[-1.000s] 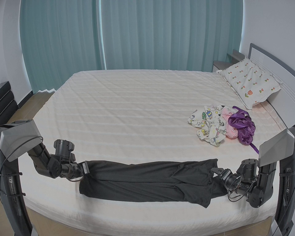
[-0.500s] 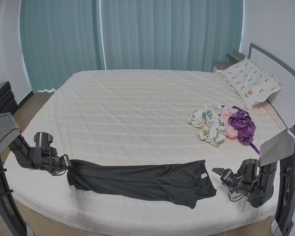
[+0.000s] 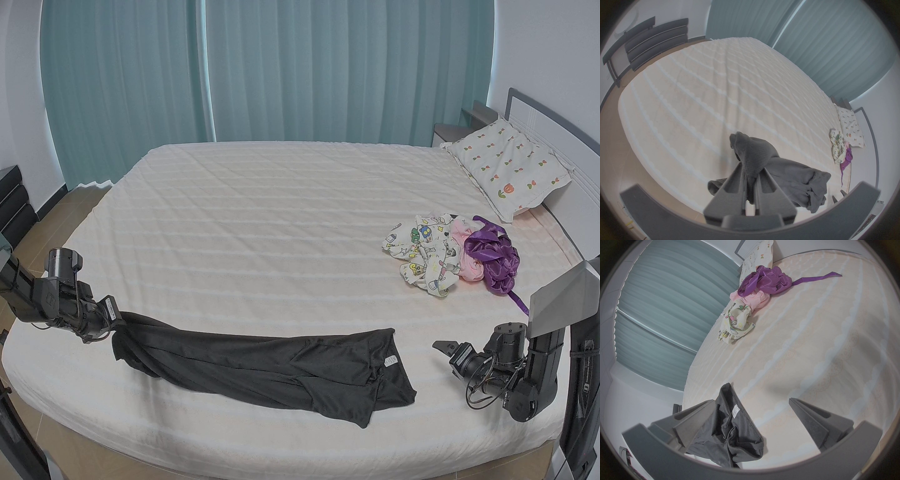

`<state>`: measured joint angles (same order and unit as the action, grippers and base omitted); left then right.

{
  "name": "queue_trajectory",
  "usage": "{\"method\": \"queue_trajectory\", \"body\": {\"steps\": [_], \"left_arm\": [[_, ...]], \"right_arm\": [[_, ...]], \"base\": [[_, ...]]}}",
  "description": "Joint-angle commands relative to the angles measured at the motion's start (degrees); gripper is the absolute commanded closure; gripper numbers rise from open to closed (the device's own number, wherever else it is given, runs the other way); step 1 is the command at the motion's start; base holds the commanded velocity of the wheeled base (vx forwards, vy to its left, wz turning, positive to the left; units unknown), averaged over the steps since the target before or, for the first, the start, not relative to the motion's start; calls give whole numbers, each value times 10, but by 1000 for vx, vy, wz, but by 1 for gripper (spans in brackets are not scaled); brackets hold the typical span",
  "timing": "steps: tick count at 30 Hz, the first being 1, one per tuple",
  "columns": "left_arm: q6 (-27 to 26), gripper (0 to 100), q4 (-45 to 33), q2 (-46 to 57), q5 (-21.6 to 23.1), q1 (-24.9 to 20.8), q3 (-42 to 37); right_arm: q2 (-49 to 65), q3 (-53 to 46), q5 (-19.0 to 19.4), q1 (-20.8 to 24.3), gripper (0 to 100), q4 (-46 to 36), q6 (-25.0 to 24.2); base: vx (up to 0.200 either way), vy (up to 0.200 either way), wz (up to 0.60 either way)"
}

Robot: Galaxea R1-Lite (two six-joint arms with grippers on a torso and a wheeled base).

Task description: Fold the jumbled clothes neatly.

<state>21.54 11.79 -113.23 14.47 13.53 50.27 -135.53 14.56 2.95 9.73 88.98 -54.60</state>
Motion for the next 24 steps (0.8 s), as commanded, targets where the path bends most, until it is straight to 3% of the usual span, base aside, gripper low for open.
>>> {"method": "queue_trajectory", "body": {"steps": [1,11,14,24], "left_arm": [[10,100,-9,16,-7,-35,-4],[104,100,-11,25,-38,-136,7],[124,100,-11,20,-77,-183,13],[145,100,-14,18,-111,-268,27]], "right_arm": [[4,-5,0,4,0,8,0],[11,-9,8,6,0,8,-1],[10,-9,9,6,0,8,-5],[10,-8,10,6,0,8,-15]], "base": [[0,0,0],[0,0,0],[0,-200,0],[0,-200,0]]}}
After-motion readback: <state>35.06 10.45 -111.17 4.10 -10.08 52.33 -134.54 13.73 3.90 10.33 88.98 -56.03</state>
